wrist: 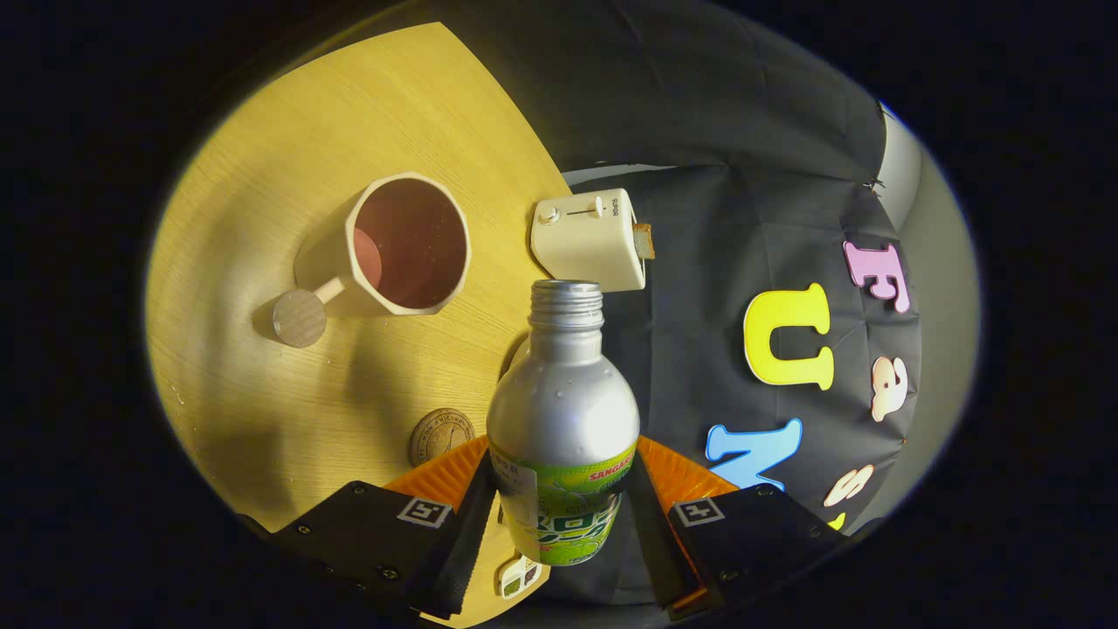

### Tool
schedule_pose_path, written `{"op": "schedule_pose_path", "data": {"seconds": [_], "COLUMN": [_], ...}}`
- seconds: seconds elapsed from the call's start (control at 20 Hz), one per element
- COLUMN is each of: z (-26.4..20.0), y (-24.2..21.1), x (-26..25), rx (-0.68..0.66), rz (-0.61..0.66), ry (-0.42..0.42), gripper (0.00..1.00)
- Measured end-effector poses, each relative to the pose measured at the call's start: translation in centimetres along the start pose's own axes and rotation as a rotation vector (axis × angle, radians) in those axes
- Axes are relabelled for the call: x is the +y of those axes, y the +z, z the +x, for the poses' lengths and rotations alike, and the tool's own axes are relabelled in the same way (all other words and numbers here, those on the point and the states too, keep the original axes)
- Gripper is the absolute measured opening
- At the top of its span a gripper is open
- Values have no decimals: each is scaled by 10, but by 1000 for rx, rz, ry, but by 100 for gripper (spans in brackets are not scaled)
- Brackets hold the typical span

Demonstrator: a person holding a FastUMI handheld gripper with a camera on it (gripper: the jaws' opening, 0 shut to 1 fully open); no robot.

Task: Take the bottle from table, then pour the juice into the cup, finally place the bottle on the coaster

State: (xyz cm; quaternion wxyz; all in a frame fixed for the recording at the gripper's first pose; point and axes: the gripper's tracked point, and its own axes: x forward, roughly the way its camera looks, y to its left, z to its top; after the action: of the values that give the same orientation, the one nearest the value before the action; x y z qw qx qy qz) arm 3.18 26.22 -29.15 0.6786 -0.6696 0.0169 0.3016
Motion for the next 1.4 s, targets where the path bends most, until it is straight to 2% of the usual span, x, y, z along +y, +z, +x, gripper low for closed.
{"op": "schedule_pose_path", "data": {"seconds": [1.4], "z": [11], "y": [9], "x": [-20], "rx": [-61], "rz": [-288], "ry": [-5], "gripper": [77]}}
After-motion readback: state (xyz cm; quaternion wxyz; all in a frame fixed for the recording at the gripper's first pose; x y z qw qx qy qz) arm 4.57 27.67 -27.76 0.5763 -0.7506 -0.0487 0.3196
